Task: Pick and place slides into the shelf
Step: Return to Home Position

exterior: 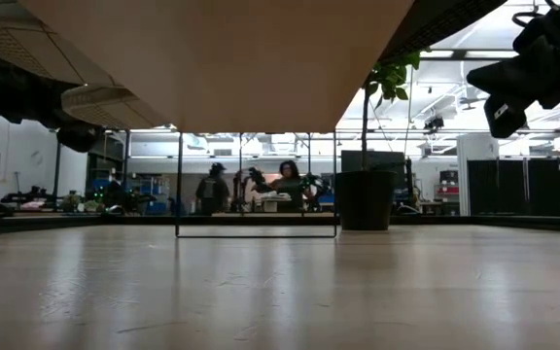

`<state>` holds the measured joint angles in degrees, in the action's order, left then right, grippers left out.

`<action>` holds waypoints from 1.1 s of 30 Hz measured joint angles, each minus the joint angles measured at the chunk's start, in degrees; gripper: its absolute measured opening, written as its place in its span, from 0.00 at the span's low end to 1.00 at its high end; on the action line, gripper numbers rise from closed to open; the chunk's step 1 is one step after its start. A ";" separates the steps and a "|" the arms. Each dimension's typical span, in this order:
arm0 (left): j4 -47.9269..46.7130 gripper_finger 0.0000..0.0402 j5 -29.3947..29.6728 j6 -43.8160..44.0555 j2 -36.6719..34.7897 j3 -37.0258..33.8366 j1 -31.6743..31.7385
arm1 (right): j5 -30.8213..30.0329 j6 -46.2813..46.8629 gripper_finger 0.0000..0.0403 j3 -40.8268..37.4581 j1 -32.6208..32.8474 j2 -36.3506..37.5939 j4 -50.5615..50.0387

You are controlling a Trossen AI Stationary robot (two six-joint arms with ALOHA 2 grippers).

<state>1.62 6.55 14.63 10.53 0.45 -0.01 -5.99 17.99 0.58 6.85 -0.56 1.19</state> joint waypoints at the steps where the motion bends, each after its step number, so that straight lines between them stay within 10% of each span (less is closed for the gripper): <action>1: 0.18 0.00 0.08 0.00 0.07 0.00 0.00 | 0.01 0.03 0.02 0.00 0.00 0.00 0.02; 33: 0.54 0.00 2.46 -1.55 -0.45 0.00 0.00 | 0.44 -5.01 0.02 0.00 0.00 0.00 -0.09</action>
<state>2.15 9.00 13.08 10.09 0.45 -0.01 -5.54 12.98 0.58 6.85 -0.56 1.10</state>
